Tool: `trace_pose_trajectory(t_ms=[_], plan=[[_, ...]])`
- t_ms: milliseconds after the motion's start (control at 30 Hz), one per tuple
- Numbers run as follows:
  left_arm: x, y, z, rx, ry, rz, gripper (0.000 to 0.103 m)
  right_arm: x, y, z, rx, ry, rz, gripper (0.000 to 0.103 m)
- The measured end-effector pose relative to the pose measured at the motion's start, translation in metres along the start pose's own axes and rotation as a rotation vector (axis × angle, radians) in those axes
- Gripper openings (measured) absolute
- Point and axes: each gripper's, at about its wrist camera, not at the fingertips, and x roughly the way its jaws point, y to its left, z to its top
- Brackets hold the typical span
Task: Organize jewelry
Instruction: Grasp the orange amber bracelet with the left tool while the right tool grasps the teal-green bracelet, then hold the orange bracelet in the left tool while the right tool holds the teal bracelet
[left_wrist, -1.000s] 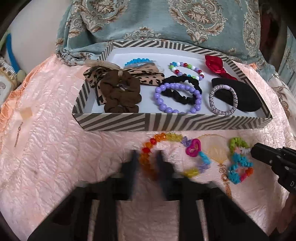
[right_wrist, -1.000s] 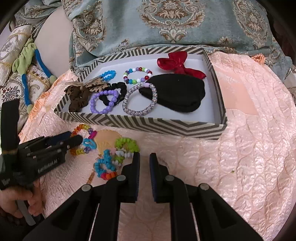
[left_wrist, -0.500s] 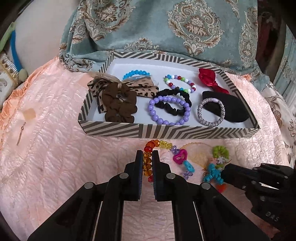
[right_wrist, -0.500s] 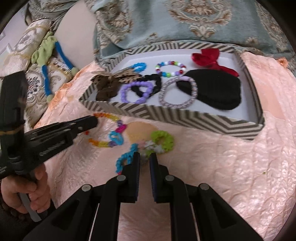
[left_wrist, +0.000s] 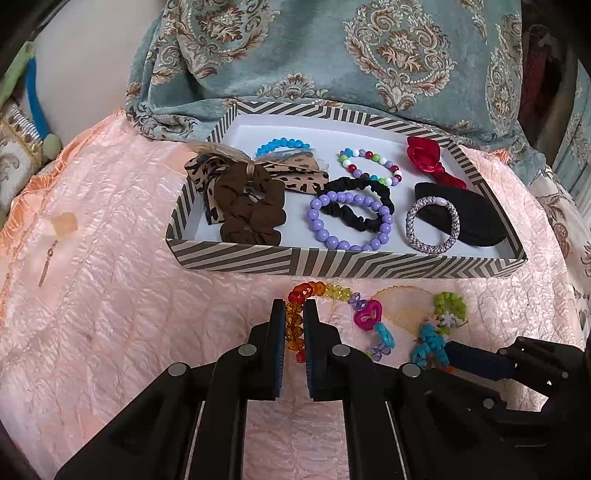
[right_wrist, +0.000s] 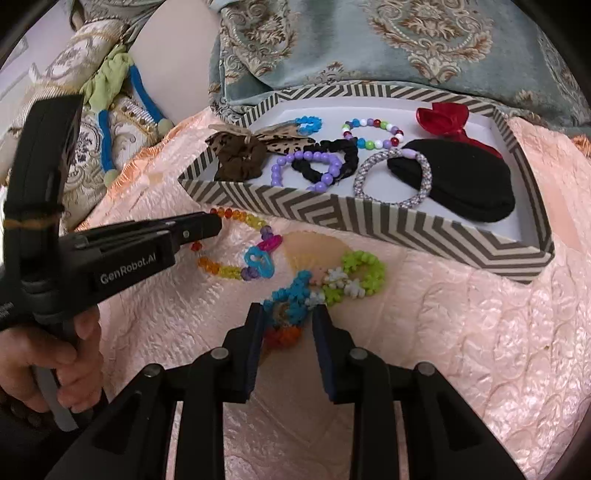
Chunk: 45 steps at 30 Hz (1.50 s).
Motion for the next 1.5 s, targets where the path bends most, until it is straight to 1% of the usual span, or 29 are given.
trace_pose_trajectory(t_ms=[67,100,133,200,233,300,367,467,633,767,867,1000,1033,1500], plan=[[0.002,0.000,0.000,-0.001,0.005,0.004,0.000,0.000,0.000,-0.001,-0.009,-0.006,-0.018,0.021],[0.002,0.000,0.000,-0.002,0.006,0.004,0.000,0.000,0.000,-0.001,-0.017,-0.004,-0.029,0.016],[0.002,0.001,0.000,-0.003,0.006,0.003,0.000,-0.001,0.001,-0.001,-0.024,-0.003,-0.034,0.013],[0.001,0.001,0.000,-0.003,0.002,0.003,0.000,-0.004,0.003,0.001,-0.044,-0.002,-0.049,0.013],[0.000,0.000,0.001,-0.002,0.000,0.002,0.000,-0.006,0.005,0.002,-0.056,-0.003,-0.059,0.010],[-0.003,0.000,0.002,-0.003,-0.008,-0.001,0.000,-0.014,0.006,0.004,-0.066,-0.020,-0.084,0.010],[-0.006,-0.001,0.003,-0.002,-0.015,-0.002,0.000,-0.026,0.004,0.007,-0.061,-0.054,-0.106,0.010],[-0.011,-0.002,0.004,-0.005,-0.025,-0.006,0.000,-0.051,-0.003,0.012,-0.041,-0.118,-0.162,0.011],[-0.022,-0.002,0.002,-0.006,-0.043,-0.021,0.000,-0.090,-0.019,0.009,0.034,-0.243,-0.150,0.011],[-0.033,-0.005,0.001,-0.002,-0.067,-0.034,0.000,-0.108,-0.026,0.005,0.070,-0.307,-0.139,0.011],[-0.032,-0.009,-0.001,0.013,-0.068,-0.025,0.000,-0.104,-0.026,0.005,0.069,-0.300,-0.155,0.011],[-0.028,-0.012,-0.003,0.023,-0.055,-0.007,0.000,-0.084,-0.030,0.004,0.090,-0.219,-0.196,0.011],[-0.028,-0.013,-0.003,0.025,-0.057,-0.001,0.000,-0.083,-0.030,0.002,0.092,-0.212,-0.200,0.011],[-0.027,-0.015,-0.005,0.043,-0.062,0.022,0.000,-0.078,-0.025,0.000,0.072,-0.208,-0.218,0.011]])
